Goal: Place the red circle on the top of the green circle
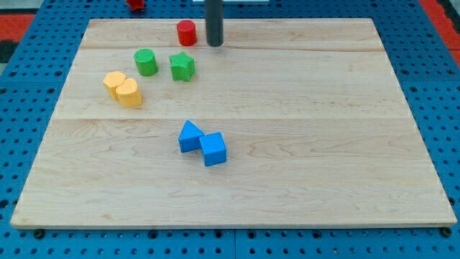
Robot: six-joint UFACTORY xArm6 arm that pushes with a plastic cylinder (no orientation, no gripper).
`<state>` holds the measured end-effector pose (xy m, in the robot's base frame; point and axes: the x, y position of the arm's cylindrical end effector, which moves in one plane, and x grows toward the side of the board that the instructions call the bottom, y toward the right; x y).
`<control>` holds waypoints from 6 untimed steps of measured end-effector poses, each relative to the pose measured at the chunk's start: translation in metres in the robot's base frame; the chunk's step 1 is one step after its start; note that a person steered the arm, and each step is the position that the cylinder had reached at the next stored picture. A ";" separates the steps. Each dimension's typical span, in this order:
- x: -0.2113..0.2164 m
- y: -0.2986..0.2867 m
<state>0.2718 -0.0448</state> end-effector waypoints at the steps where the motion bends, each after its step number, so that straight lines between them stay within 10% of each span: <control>1: -0.004 0.001; 6: -0.019 0.019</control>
<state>0.2531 -0.0259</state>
